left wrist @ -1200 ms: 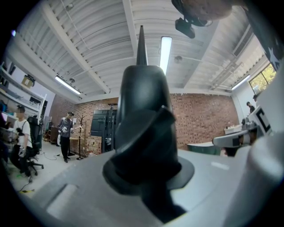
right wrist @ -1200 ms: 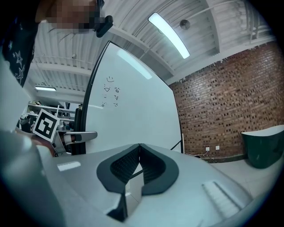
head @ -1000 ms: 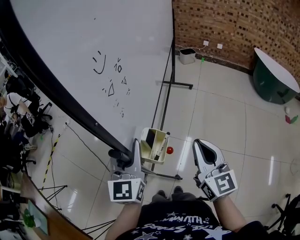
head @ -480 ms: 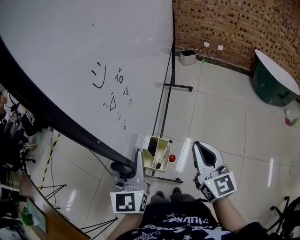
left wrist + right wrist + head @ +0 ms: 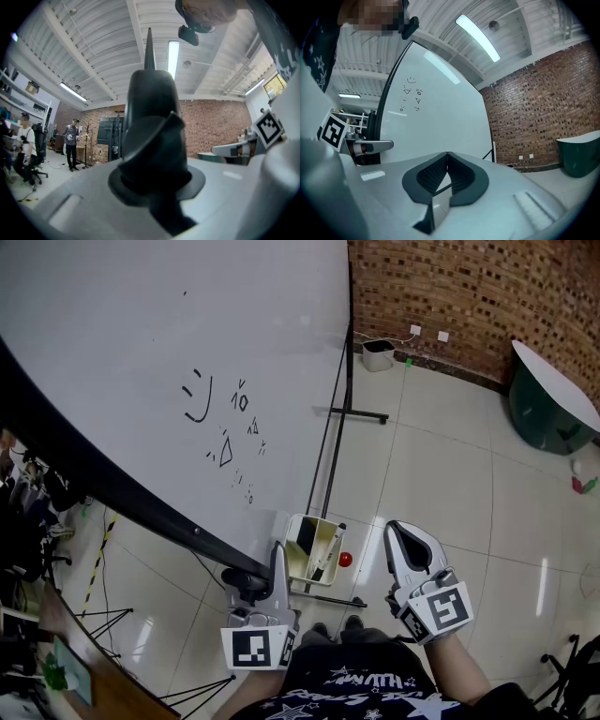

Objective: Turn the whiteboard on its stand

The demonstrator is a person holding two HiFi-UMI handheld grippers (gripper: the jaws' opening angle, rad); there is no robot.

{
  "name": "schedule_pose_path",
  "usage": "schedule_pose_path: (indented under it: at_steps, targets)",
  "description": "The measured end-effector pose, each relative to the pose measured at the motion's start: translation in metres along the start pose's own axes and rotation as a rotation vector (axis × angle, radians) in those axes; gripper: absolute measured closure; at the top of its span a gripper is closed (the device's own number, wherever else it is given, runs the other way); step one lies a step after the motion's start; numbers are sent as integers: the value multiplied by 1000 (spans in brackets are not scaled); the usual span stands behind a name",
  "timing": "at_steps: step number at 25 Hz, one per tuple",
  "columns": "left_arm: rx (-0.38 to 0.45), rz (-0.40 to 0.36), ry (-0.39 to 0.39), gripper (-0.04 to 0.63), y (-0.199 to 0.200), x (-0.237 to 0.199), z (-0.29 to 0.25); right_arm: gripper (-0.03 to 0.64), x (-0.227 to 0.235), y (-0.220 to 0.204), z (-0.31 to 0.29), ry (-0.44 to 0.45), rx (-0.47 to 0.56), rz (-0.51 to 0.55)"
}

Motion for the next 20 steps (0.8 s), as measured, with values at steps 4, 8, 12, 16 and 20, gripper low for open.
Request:
schedule_pose_path:
  at_steps: [4,8,12,16,20]
  targets:
    - [1,-1,-2,517,0,0,0,609,0,0,1,-10,0,-7]
    - [14,-1,-7,517,-1,0,1,609,-1,2,1,-11,5,2]
    - [24,-11,-16,509,-2,1,2,609,-4,4,2,2,20,6]
    - [-20,-5,-61,407,-2,6,2,609,-11,8,3,1,43,-1]
    - [-41,20,-101,337,-1,8,3,607,-18,9,2,15,41,6]
Point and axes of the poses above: the fingertips, and each gripper's own axes: z backward along the fingers, x to its right, y out of its top, the point moved 9 cm from there along z, backward along the fingers, and after that the axes turned 6 degrees about -z, right-handed, at the moved point
